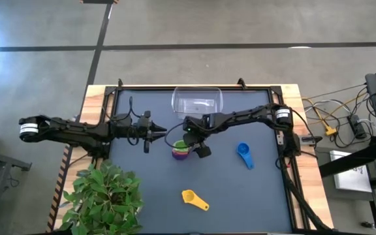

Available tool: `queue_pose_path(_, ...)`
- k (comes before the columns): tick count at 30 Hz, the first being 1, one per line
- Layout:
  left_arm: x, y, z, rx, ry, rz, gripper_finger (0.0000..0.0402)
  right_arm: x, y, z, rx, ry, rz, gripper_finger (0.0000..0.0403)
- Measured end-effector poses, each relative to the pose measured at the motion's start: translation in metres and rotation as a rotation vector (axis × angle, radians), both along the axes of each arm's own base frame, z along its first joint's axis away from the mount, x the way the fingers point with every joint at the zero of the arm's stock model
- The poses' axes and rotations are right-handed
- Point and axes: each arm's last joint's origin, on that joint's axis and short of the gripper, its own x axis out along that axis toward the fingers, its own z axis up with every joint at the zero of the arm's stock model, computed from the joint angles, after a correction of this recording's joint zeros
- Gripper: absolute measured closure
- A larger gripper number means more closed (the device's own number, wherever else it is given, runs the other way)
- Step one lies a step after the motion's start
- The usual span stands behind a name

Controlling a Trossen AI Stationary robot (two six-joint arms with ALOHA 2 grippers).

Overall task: Nest measuring cups in basket
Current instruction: Move the nested measuring cups to the center of the table

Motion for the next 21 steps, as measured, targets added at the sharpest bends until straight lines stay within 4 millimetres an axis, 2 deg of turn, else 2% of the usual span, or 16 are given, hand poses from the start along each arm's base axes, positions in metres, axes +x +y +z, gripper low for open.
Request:
queue_pose_path(12, 0.0, 0.0, 0.0, 0.0, 0.001, 0.0, 0.0327, -0.004, 0.001, 0.004, 0.024, 0.026, -0.04, 0.0183)
queue_pose_path(21, 0.0, 0.0, 0.0, -0.001, 0.005, 0.0, 0.0327, -0.018, 0.013, 0.024, 0.063, 0.09, -0.075, 0.0197)
